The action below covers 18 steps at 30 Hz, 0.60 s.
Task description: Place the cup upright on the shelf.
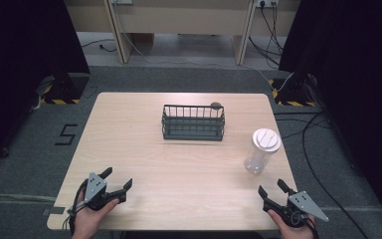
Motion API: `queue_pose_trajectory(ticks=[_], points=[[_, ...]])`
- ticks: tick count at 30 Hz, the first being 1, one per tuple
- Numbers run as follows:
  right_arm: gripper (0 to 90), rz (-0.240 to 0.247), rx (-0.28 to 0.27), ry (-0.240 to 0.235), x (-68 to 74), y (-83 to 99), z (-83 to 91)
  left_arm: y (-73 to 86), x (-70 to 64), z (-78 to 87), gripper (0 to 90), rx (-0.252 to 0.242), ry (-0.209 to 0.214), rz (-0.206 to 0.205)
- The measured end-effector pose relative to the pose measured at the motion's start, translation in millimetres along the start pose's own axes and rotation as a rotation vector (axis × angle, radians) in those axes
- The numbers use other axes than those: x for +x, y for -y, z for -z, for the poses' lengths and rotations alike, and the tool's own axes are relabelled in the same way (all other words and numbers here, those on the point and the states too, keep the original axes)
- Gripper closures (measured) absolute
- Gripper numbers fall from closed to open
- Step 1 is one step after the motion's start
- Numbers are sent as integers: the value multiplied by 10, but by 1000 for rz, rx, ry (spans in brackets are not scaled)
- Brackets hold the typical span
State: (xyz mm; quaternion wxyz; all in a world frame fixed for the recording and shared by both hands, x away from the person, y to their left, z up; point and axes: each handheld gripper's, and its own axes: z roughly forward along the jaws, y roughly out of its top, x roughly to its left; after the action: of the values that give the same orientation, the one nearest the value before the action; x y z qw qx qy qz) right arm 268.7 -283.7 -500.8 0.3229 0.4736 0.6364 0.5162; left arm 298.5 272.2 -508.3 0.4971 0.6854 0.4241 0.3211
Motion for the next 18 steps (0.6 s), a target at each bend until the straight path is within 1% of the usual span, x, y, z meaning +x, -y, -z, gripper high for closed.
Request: queue_pose_trajectory(ticks=[4,8,11,15,18], points=[[228,-11,-9,4,-12,2,-10,1,3,2,147,-3,1,3],[231,-9,-15,24,-29,-24,-18,1,-4,-7,147,1,4,1],[229,-15,-20,37,-56,-66,-33,1,-6,-7,147,2,5,-2],[219,-4,-19,41,-71,-113,-77,5,0,-7,147,7,4,-1],[209,3,-7,42,-64,-129,-116,7,-2,-12,147,8,6,-1]])
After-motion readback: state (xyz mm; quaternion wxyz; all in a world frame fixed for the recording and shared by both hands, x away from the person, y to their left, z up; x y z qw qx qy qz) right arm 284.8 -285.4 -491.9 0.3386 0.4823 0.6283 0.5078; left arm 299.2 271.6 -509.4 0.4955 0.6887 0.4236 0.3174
